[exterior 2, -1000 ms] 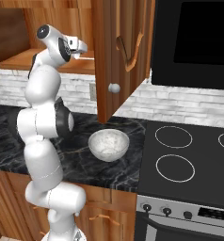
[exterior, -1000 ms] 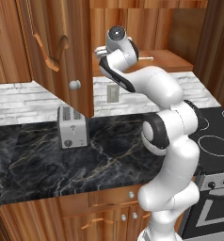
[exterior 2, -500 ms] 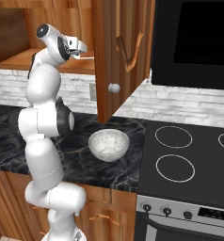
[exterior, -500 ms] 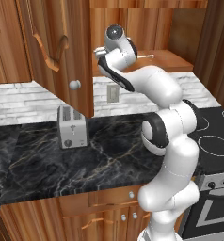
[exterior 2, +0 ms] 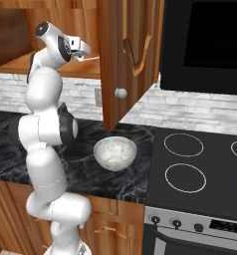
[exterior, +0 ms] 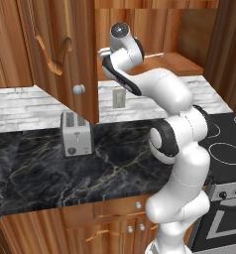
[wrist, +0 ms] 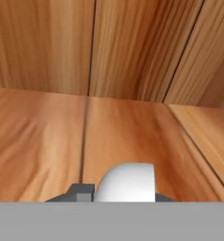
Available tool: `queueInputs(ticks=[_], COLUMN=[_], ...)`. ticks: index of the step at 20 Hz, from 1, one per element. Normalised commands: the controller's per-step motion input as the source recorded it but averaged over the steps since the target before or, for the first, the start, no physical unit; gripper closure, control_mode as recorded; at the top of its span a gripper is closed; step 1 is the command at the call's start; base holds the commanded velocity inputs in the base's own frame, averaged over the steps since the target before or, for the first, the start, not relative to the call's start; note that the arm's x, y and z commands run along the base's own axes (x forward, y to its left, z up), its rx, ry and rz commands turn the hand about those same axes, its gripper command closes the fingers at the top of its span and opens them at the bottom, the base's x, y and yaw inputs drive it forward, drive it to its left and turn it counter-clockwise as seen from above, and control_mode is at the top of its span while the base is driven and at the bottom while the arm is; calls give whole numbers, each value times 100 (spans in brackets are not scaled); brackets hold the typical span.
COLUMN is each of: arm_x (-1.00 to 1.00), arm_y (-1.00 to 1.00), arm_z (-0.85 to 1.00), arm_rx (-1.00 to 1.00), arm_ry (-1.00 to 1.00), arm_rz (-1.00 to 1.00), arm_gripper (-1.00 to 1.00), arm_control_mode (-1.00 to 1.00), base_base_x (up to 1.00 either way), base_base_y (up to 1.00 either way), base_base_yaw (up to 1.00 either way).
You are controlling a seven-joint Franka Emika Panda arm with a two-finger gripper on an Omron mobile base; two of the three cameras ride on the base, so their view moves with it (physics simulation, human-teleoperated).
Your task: Open the cabinet and move the ladle to the pot. Then close the cabinet.
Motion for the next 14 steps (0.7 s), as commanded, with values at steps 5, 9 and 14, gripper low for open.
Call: queueInputs(ticks=[5, 9, 14], arm_x=[-45, -73, -94], arm_y=[0, 0, -1], arm_z=[0, 6, 11], arm_rx=[0, 0, 0], arm_ry=[-15, -4, 0], arm_rz=[0, 0, 1], arm_gripper=[100, 100, 100], arm_control_mode=[-100, -100, -100], base_base_x=[0, 0, 0], base_base_y=[0, 0, 0], base_base_yaw=[0, 0, 0])
